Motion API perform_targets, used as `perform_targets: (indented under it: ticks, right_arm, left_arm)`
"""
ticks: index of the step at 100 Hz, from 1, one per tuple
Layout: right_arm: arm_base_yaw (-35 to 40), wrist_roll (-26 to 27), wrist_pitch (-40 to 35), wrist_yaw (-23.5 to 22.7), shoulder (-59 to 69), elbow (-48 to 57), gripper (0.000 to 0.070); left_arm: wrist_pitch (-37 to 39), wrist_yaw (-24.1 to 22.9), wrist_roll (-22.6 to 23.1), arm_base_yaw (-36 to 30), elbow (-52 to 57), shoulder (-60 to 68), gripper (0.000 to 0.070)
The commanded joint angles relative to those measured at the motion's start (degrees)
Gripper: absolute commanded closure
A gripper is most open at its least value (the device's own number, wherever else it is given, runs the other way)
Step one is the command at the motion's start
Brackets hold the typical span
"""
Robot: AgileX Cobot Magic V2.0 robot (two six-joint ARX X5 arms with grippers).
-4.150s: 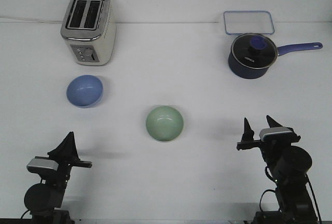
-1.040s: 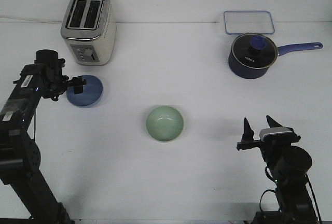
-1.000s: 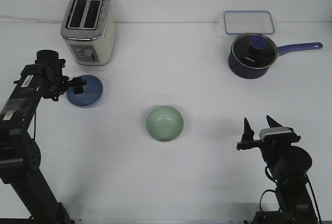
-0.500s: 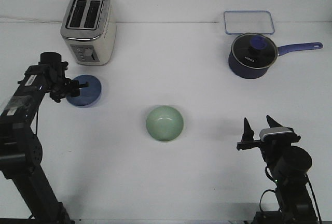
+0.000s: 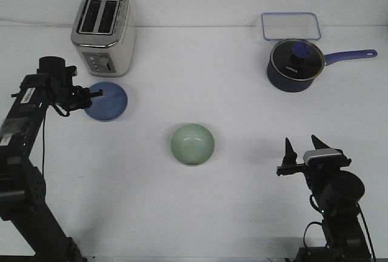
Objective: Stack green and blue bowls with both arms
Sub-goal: 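Carry the blue bowl with the left gripper over the green bowl and lower it in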
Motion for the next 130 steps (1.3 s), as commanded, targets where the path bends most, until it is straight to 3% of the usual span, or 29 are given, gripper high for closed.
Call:
perform_targets:
  ticks: [1,39,89,130]
  right_arm:
    - [0.0,0.39,0.5,0.2,0.28,0.24,0.0211]
    - [0.0,0.39,0.52,0.2,0.33,0.24,0.0211]
    - [0.0,0.39,0.5,0.15,0.33,0.24,0.0211]
    - [0.0,0.39,0.46,0.15,0.33,0.24,0.0211]
  left_arm:
    - [0.02,2.08,-0.33,-0.02,1.11,-2.6,0.0696]
    - [-2.27,10.84,-2.27,-8.66,1.11,-10.97,0.0696]
    - [-2.86,10.88,-2.25,-29.55,1.09,-6.21,0.0696]
    - [-3.87,10.88,-2.14,-34.88,1.09,1.22,0.0696]
